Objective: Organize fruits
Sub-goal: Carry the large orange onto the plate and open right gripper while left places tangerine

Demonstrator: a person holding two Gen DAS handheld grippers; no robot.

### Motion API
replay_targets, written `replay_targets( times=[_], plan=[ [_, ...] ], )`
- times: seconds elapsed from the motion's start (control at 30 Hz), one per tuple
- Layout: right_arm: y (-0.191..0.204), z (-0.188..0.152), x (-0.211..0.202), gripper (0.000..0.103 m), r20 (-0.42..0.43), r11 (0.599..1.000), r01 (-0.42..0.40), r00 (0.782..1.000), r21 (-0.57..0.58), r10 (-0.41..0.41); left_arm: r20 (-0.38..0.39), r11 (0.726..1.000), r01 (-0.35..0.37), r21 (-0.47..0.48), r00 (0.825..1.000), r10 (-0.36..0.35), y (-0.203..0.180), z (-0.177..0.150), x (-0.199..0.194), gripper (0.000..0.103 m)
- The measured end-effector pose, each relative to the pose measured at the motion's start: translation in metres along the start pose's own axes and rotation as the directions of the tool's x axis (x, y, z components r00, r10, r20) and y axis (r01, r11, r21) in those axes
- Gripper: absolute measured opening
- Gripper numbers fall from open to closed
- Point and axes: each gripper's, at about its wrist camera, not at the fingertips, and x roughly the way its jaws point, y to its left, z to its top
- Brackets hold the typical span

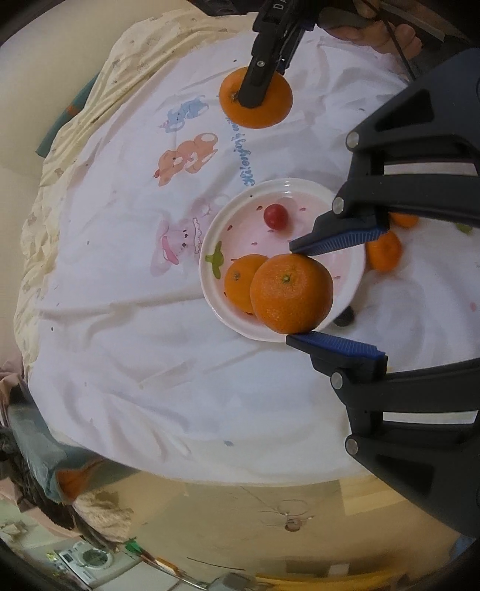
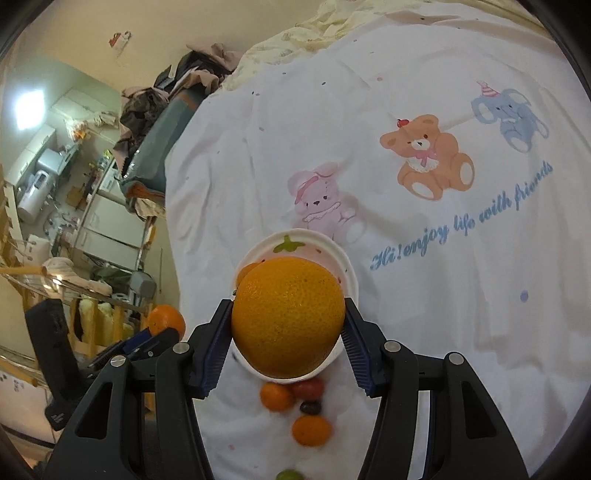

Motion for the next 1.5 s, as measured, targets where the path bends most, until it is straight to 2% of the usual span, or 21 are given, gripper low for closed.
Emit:
replay_targets(
  times=[0.23, 0.47, 0.6, 0.83, 1.13, 1.33, 1.37, 1.43, 1.5],
  plan=[
    [-0.003, 0.020, 0.030, 0.059, -0.040, 0.999, 0.018, 0.999, -0.031, -0.019, -0.036, 1.000, -0.003, -0.007, 0.999, 0.003, -0.003, 0.007, 0.031, 0.038],
    [-0.013, 0.025, 0.068, 0.059, -0.091, 1.000, 0.003, 0.996, -0.028, -0.006, -0.107, 0.996, 0.027, -0.082, 0.994, -0.036, 0.011, -0.002, 0.063, 0.038],
    [-0.022, 0.027, 0.090, 0.059, -0.132, 1.000, -0.010, 0.991, 0.002, 0.011, -0.132, 0.997, 0.031, -0.069, 0.990, -0.040, 0.010, -0.005, 0.073, 0.038],
    [-0.020, 0.029, 0.117, 0.059, -0.170, 1.000, -0.002, 0.985, -0.020, -0.001, -0.183, 0.998, 0.021, -0.062, 0.983, -0.033, 0.007, -0.008, 0.092, 0.038],
    [-0.023, 0.029, 0.127, 0.061, -0.179, 1.000, -0.011, 0.984, -0.004, 0.010, -0.186, 0.998, 0.005, -0.064, 0.983, -0.016, 0.011, 0.001, 0.110, 0.038],
    [-0.022, 0.028, 0.129, 0.062, -0.190, 1.000, -0.010, 0.982, 0.000, 0.010, -0.149, 0.998, -0.017, -0.062, 0.989, 0.008, 0.009, 0.009, 0.113, 0.038],
    [-0.021, 0.029, 0.128, 0.064, -0.187, 1.000, -0.009, 0.982, 0.001, 0.009, -0.153, 0.998, -0.016, -0.066, 0.988, 0.006, 0.009, 0.008, 0.113, 0.039],
    [-0.020, 0.030, 0.124, 0.078, -0.164, 0.999, -0.032, 0.986, 0.005, 0.032, -0.157, 0.998, -0.015, -0.067, 0.988, 0.005, 0.008, 0.009, 0.112, 0.039],
    [-0.017, 0.032, 0.119, 0.083, -0.146, 0.999, -0.050, 0.988, -0.005, 0.049, -0.158, 0.999, -0.011, -0.053, 0.987, 0.003, 0.007, 0.009, 0.111, 0.044]
  ],
)
